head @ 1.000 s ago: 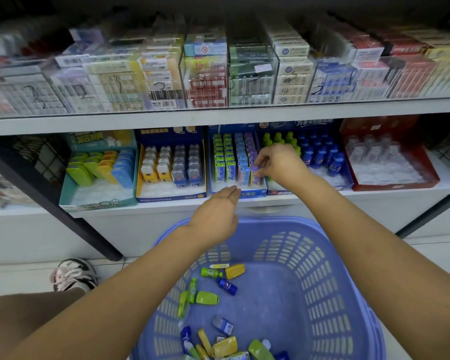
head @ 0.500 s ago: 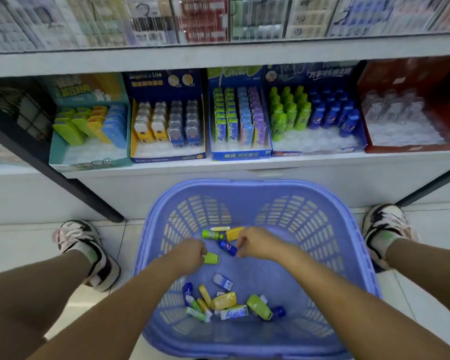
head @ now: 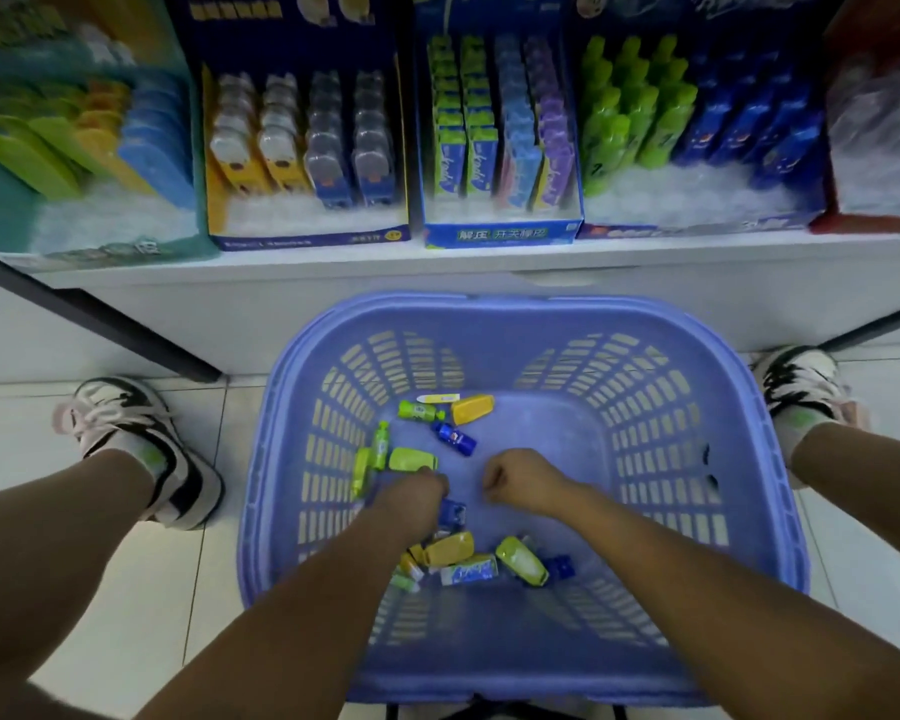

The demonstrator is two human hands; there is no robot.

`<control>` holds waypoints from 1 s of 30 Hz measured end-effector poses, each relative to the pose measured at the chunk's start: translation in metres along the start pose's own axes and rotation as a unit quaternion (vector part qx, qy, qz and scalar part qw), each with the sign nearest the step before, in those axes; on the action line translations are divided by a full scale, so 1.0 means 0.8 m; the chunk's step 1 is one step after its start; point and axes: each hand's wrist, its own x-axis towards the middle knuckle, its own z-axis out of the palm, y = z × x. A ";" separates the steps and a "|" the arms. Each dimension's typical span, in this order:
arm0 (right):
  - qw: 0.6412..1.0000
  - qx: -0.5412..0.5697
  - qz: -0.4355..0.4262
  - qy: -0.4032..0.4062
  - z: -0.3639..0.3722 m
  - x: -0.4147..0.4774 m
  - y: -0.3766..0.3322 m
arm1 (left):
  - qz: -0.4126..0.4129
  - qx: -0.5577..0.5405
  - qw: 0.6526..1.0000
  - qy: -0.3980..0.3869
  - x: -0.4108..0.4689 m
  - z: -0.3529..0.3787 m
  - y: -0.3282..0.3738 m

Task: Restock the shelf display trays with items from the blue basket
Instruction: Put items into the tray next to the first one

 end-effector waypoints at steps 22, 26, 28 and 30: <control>0.962 -0.228 0.005 -0.147 0.021 -0.029 0.025 | -0.038 -0.241 0.969 0.047 0.005 -0.029 0.010; 0.974 -0.148 0.049 -0.162 -0.003 -0.034 0.018 | -0.040 -0.359 0.932 -0.007 -0.004 -0.060 0.017; 0.991 0.008 0.059 -0.116 -0.028 -0.042 0.012 | -0.021 -0.417 0.908 -0.021 -0.010 -0.079 0.021; 0.977 0.192 0.054 -0.071 -0.060 -0.057 0.002 | -0.005 -0.469 0.882 -0.036 -0.022 -0.102 0.026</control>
